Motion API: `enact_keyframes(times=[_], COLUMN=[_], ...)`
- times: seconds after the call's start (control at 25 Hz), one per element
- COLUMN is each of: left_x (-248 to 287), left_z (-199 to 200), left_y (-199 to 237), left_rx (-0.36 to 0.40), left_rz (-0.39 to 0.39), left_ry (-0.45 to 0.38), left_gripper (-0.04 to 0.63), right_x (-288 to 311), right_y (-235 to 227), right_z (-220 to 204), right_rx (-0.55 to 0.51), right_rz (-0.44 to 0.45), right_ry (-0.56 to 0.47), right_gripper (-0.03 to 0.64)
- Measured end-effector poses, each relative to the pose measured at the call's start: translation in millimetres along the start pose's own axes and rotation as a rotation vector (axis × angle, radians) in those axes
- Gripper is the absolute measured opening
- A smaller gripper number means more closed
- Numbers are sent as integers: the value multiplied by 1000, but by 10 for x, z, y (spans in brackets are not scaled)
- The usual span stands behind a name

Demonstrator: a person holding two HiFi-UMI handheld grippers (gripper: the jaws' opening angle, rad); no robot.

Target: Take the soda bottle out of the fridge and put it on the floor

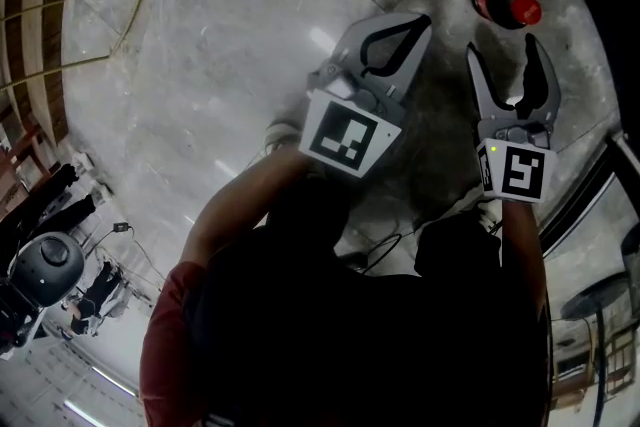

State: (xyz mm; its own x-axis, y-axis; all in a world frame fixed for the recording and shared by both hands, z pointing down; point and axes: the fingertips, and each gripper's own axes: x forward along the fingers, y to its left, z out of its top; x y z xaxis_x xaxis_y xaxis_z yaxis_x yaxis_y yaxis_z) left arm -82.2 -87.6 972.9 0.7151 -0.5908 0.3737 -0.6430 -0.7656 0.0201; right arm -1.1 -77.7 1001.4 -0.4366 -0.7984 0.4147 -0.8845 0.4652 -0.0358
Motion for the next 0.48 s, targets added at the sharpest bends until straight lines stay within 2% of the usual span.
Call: enact_keyframes(times=[0.48], left_x=[-8], left_z=[30], left_y=[-42], left_rx=[10], left_rz=[-9], left_ry=[-6], left_gripper=[0], right_x=[-33], right_y=[-46], right_z=[10], right_rx=[-7], right_rz=[-23], right_ry=[-2], right_gripper=[330])
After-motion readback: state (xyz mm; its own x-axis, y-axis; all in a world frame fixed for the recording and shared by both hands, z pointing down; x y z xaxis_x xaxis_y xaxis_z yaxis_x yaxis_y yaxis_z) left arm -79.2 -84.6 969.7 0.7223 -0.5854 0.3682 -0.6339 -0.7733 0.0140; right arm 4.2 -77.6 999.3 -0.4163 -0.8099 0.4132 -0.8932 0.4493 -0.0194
